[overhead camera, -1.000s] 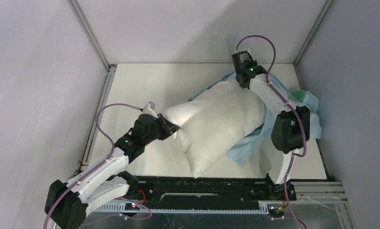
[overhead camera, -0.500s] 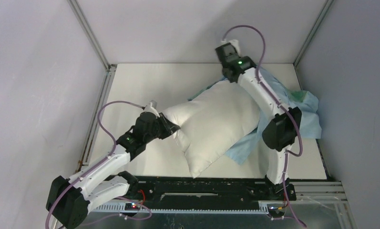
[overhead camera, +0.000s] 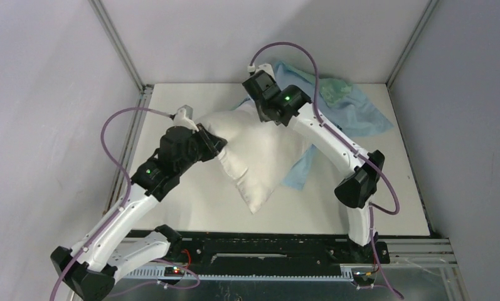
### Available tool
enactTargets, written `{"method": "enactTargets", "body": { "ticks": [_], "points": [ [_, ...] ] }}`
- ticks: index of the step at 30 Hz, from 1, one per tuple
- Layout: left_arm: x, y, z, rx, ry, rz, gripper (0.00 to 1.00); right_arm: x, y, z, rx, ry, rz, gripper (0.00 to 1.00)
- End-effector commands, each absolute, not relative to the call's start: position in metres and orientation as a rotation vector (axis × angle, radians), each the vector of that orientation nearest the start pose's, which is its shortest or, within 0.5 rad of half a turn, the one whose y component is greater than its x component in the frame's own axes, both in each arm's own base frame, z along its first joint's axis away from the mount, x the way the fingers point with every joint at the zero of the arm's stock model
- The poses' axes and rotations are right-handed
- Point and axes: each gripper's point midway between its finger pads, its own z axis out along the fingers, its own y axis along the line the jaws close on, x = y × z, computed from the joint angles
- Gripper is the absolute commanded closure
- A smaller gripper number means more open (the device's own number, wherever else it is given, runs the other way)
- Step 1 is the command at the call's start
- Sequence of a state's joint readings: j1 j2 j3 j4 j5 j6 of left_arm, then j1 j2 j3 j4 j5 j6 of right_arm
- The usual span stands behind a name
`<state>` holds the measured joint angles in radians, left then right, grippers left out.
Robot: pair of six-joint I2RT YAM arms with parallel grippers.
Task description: Put the pillow into the pillowcase
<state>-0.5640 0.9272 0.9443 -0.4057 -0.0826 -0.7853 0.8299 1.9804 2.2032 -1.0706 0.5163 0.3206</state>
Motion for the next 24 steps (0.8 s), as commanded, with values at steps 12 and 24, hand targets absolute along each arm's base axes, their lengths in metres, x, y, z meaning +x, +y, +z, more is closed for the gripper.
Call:
{"method": "enactTargets", "body": {
  "ticks": [12, 24],
  "points": [
    [0.282, -0.127, 0.225, -0.475, 1.995, -0.615, 1.0, 0.361, 0.176, 0.25, -0.051, 2.161, 0.116, 0.29],
    [0.283, -0.127, 0.229, -0.47, 2.012, -0.608, 1.0, 0.402, 0.163, 0.183, -0.066, 2.175, 0.053, 0.44]
  ]
}}
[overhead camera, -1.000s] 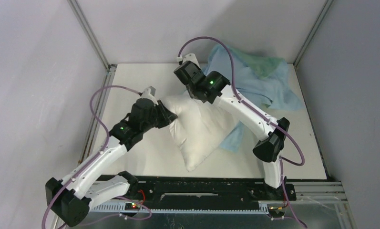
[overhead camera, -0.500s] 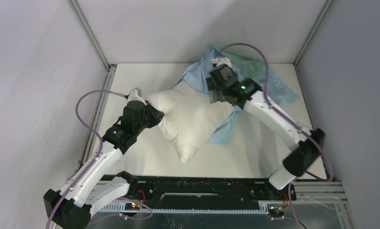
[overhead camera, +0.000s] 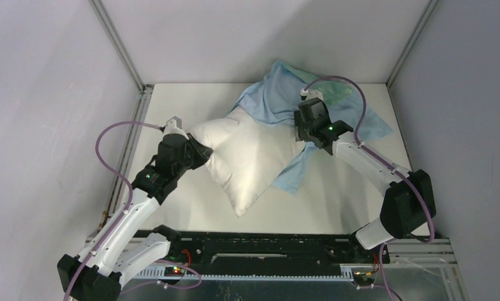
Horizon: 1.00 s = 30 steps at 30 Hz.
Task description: Put the pillow into the pillowcase
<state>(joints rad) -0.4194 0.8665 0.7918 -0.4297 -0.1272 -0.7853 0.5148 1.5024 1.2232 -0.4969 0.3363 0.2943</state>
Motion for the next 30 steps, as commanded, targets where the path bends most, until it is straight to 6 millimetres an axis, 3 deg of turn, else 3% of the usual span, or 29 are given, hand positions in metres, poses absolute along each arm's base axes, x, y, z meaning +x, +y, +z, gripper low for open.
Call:
{"method": "enactTargets", "body": {
  "ticks": [1, 6, 9, 10, 12, 15, 17, 18, 22, 25, 26, 30],
  "points": [
    [0.283, -0.127, 0.23, -0.466, 2.01, -0.607, 1.0, 0.406, 0.16, 0.179, -0.054, 2.177, 0.034, 0.45],
    [0.285, -0.125, 0.232, -0.467, 2.01, -0.594, 1.0, 0.425, 0.142, 0.162, -0.003, 2.186, -0.057, 0.61],
    [0.287, -0.126, 0.233, -0.468, 2.01, -0.594, 1.0, 0.425, 0.141, 0.178, 0.018, 2.195, -0.105, 0.95],
    [0.288, -0.127, 0.232, -0.467, 2.011, -0.594, 1.0, 0.417, 0.147, 0.192, 0.018, 2.188, -0.127, 1.0],
    [0.292, -0.129, 0.228, -0.472, 2.014, -0.596, 1.0, 0.387, 0.174, 0.226, 0.009, 2.202, -0.045, 1.0],
    [0.299, -0.145, 0.224, -0.467, 2.026, -0.66, 1.0, 0.324, 0.257, 0.294, -0.184, 2.092, 0.213, 1.0],
    [0.302, -0.161, 0.228, -0.443, 2.028, -0.701, 1.0, 0.298, 0.296, 0.31, -0.277, 2.068, 0.332, 1.0],
    [0.301, -0.17, 0.232, -0.422, 2.03, -0.712, 1.0, 0.295, 0.303, 0.311, -0.291, 2.082, 0.35, 1.0],
    [0.288, -0.2, 0.257, -0.33, 2.012, -0.748, 1.0, 0.32, 0.301, 0.303, -0.296, 2.125, 0.326, 1.0],
    [0.278, -0.209, 0.261, -0.302, 2.018, -0.776, 1.0, 0.345, 0.291, 0.292, -0.271, 2.173, 0.385, 1.0],
    [0.275, -0.209, 0.26, -0.29, 2.027, -0.776, 0.97, 0.35, 0.291, 0.287, -0.267, 2.193, 0.39, 1.0],
    [0.26, -0.204, 0.268, -0.193, 2.051, -0.755, 0.66, 0.37, 0.28, 0.268, -0.23, 2.257, 0.408, 1.0]
  ]
}}
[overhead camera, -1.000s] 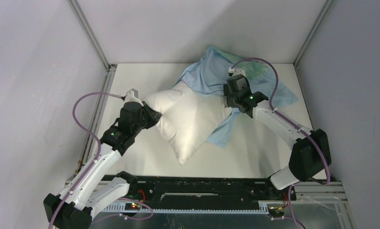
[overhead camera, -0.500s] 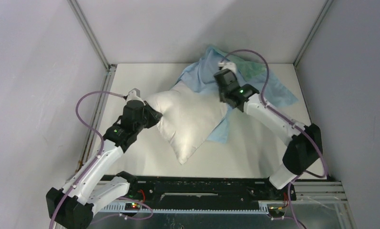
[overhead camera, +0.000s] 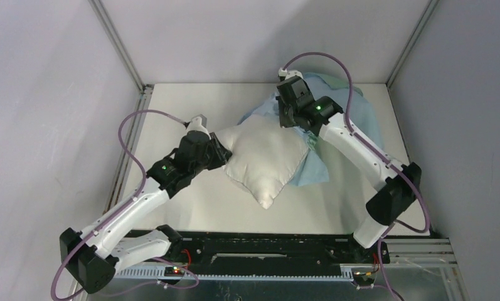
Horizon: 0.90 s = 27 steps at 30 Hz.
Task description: Put the pillow into the pillowcase
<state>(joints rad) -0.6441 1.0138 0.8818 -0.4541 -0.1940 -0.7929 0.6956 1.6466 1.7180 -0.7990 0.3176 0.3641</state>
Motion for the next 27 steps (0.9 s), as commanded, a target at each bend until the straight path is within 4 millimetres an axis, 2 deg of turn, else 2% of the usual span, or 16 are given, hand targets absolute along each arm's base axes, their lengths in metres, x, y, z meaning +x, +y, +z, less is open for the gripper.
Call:
{"method": "enactTargets", "body": {
  "ticks": [1, 3, 5, 7, 9, 11, 14, 19, 22, 25, 27],
  "points": [
    [0.256, -0.202, 0.275, -0.158, 2.042, -0.751, 0.56, 0.371, 0.28, 0.265, -0.226, 2.263, 0.413, 1.0],
    [0.244, -0.199, 0.291, -0.063, 2.037, -0.74, 0.38, 0.375, 0.278, 0.258, -0.222, 2.278, 0.414, 1.0],
    [0.233, -0.196, 0.306, 0.022, 2.037, -0.71, 0.25, 0.379, 0.276, 0.251, -0.214, 2.299, 0.42, 1.0],
    [0.221, -0.198, 0.317, 0.117, 2.026, -0.693, 0.17, 0.38, 0.276, 0.245, -0.208, 2.311, 0.436, 1.0],
    [0.21, -0.203, 0.319, 0.196, 2.034, -0.675, 0.09, 0.382, 0.275, 0.24, -0.2, 2.32, 0.443, 1.0],
    [0.201, -0.216, 0.315, 0.302, 2.043, -0.657, 0.06, 0.382, 0.274, 0.235, -0.191, 2.331, 0.45, 1.0],
    [0.196, -0.234, 0.294, 0.419, 2.093, -0.578, 0.02, 0.379, 0.27, 0.235, -0.171, 2.325, 0.468, 1.0],
    [0.202, -0.26, 0.247, 0.586, 2.174, -0.399, 0.0, 0.368, 0.252, 0.241, -0.109, 2.296, 0.487, 1.0],
    [0.21, -0.268, 0.212, 0.669, 2.232, -0.23, 0.0, 0.36, 0.24, 0.237, -0.068, 2.294, 0.499, 1.0],
    [0.216, -0.278, 0.183, 0.702, 2.263, -0.139, 0.0, 0.353, 0.233, 0.232, -0.047, 2.296, 0.497, 1.0],
    [0.225, -0.277, 0.165, 0.691, 2.279, -0.039, 0.0, 0.35, 0.23, 0.229, -0.039, 2.304, 0.49, 1.0]
  ]
}}
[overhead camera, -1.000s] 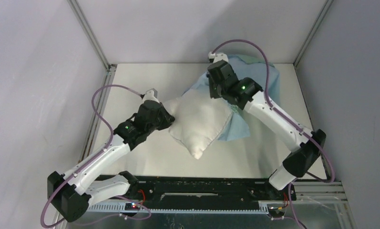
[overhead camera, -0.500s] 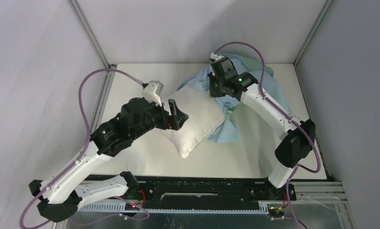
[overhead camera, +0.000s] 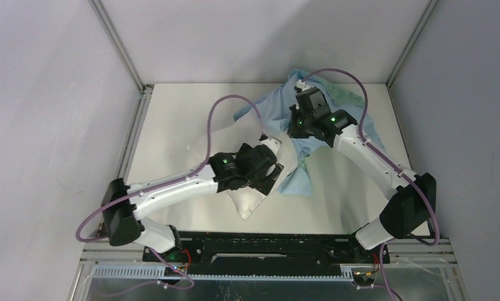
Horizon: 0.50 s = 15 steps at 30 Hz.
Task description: Put the pillow into the pillowcase
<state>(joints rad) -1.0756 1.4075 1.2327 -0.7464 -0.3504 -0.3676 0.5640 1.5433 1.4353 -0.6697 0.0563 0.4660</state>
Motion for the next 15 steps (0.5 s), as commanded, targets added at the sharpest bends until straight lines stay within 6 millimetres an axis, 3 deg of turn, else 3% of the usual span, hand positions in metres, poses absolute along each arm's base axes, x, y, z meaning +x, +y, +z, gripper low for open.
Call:
{"method": "enactTargets", "body": {
  "ticks": [1, 2, 3, 5, 6, 7, 8, 9, 15],
  "points": [
    [0.229, -0.275, 0.16, 0.679, 2.282, 0.006, 0.03, 0.347, 0.228, 0.227, -0.037, 2.311, 0.483, 1.0],
    [0.232, -0.274, 0.155, 0.676, 2.289, 0.044, 0.1, 0.345, 0.225, 0.225, -0.031, 2.313, 0.476, 1.0],
    [0.235, -0.274, 0.153, 0.668, 2.293, 0.066, 0.28, 0.343, 0.221, 0.226, -0.024, 2.309, 0.467, 0.95],
    [0.237, -0.278, 0.151, 0.66, 2.304, 0.07, 0.78, 0.336, 0.211, 0.226, -0.007, 2.293, 0.444, 0.68],
    [0.238, -0.282, 0.154, 0.646, 2.31, 0.042, 0.95, 0.332, 0.205, 0.227, 0.003, 2.279, 0.432, 0.5],
    [0.237, -0.285, 0.156, 0.639, 2.326, 0.006, 0.99, 0.328, 0.198, 0.227, 0.016, 2.268, 0.414, 0.3],
    [0.237, -0.289, 0.158, 0.622, 2.343, -0.047, 1.0, 0.323, 0.191, 0.228, 0.026, 2.253, 0.401, 0.17],
    [0.238, -0.292, 0.162, 0.599, 2.356, -0.109, 1.0, 0.316, 0.184, 0.225, 0.036, 2.246, 0.388, 0.11],
    [0.244, -0.301, 0.188, 0.445, 2.399, -0.475, 1.0, 0.287, 0.156, 0.193, 0.135, 2.192, 0.383, 0.04]
  ]
}}
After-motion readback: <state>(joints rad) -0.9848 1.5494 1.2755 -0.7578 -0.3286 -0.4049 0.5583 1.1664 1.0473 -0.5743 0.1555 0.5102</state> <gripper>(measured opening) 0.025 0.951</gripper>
